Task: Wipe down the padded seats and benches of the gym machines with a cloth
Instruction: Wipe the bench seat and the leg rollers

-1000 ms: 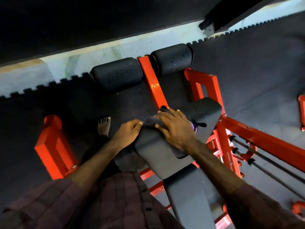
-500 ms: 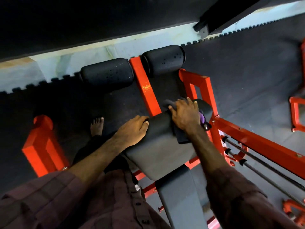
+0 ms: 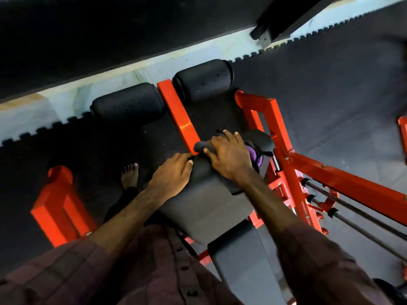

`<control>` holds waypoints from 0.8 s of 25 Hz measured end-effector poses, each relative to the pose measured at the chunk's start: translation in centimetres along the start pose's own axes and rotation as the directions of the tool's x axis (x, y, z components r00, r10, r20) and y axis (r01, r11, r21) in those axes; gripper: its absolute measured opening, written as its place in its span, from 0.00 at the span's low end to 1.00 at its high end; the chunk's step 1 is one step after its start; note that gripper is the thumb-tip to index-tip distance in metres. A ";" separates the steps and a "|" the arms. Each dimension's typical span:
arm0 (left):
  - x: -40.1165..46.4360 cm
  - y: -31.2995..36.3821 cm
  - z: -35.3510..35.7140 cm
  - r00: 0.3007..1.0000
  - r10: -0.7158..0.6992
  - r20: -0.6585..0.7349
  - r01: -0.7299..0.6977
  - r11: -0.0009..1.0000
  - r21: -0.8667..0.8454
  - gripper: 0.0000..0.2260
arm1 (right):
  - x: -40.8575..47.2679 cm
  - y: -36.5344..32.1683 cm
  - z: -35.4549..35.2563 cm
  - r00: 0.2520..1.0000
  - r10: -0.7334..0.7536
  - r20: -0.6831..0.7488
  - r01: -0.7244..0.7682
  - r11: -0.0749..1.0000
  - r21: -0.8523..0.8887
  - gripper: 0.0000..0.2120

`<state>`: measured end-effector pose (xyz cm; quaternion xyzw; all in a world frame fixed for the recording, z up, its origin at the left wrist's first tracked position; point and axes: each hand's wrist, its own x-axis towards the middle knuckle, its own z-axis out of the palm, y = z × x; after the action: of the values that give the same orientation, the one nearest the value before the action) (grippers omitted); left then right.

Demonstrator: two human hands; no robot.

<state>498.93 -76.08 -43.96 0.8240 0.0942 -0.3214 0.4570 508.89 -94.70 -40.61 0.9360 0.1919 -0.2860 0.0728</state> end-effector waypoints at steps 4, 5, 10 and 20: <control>0.2 1.4 0.1 1.000 0.002 0.001 -0.002 1.000 0.018 0.26 | -0.4 5.6 -1.9 0.998 0.062 0.023 -0.062 0.998 -0.019 0.26; 0.2 1.8 0.2 1.000 0.006 -0.001 -0.006 1.000 0.030 0.25 | 1.3 6.4 -2.5 0.984 0.175 0.033 -0.172 0.982 -0.074 0.24; 0.8 3.0 1.4 0.999 -0.001 -0.051 0.005 0.998 0.070 0.24 | 2.2 3.7 -1.0 1.000 0.005 -0.003 -0.005 0.998 -0.061 0.24; 2.9 4.3 2.7 0.996 0.082 -0.030 -0.077 0.990 0.121 0.28 | 3.1 5.4 0.0 0.962 0.146 -0.230 -0.149 0.989 0.004 0.21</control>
<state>501.88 -81.09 -43.75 0.8585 0.0500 -0.2934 0.4176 513.45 -98.67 -42.22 0.9740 0.1306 -0.1683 0.0774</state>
